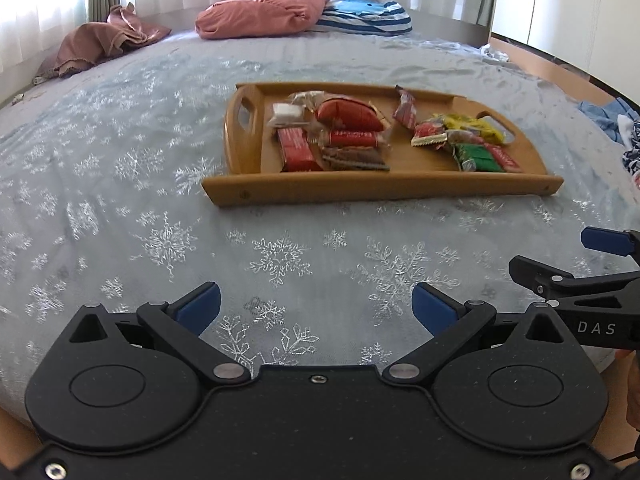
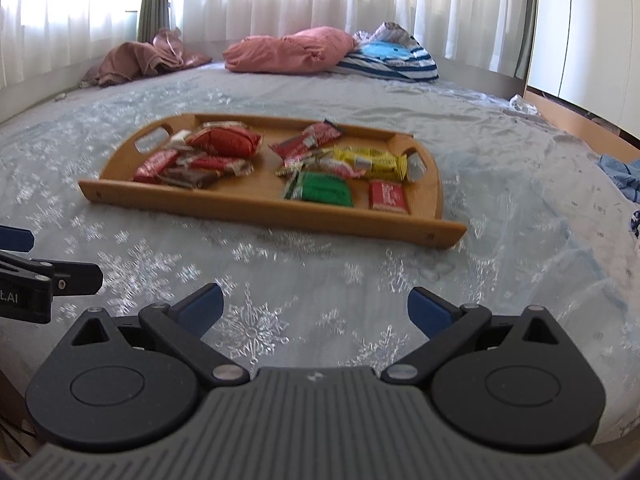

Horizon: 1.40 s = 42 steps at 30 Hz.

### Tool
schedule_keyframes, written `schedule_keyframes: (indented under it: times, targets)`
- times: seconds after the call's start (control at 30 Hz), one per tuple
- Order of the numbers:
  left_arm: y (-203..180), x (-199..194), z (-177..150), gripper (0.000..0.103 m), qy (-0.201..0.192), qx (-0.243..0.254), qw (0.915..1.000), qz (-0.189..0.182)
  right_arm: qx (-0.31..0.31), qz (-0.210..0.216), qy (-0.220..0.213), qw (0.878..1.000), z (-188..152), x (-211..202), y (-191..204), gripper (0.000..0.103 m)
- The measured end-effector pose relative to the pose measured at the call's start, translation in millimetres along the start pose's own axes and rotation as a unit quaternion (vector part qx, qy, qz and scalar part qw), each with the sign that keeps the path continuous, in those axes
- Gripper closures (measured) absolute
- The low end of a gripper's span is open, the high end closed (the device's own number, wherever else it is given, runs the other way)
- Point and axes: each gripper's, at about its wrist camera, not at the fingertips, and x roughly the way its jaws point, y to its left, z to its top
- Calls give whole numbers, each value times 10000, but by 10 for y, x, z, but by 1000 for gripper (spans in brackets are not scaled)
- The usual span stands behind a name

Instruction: Organize snacks

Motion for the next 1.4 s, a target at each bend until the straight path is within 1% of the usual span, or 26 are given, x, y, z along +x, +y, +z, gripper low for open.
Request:
schedule_keyframes:
  times: [0.1, 0.17, 0.33, 0.57, 0.87, 1.4]
  targets:
    - [-4, 77, -27, 1, -99, 46, 9998, 140, 39, -48, 66, 10000, -32, 81, -9, 0]
    - [-19, 130, -36, 1, -84, 88, 9997, 188, 99, -89, 127, 9998, -54, 146, -17, 0]
    - [-30, 201, -45, 0, -147, 111, 9997, 159, 342, -69, 74, 9994, -71, 217, -39, 0]
    - [-25, 282, -33, 0, -158, 121, 9998, 73, 259, -77, 102, 9996, -84, 297, -4, 0]
    - [16, 291, -7, 0, -83, 45, 10000, -6, 203, -77, 176, 9996, -78, 325, 20, 0]
    - [16, 294, -5, 0, -4, 60, 10000, 9, 187, -56, 192, 9996, -77, 336, 21, 0]
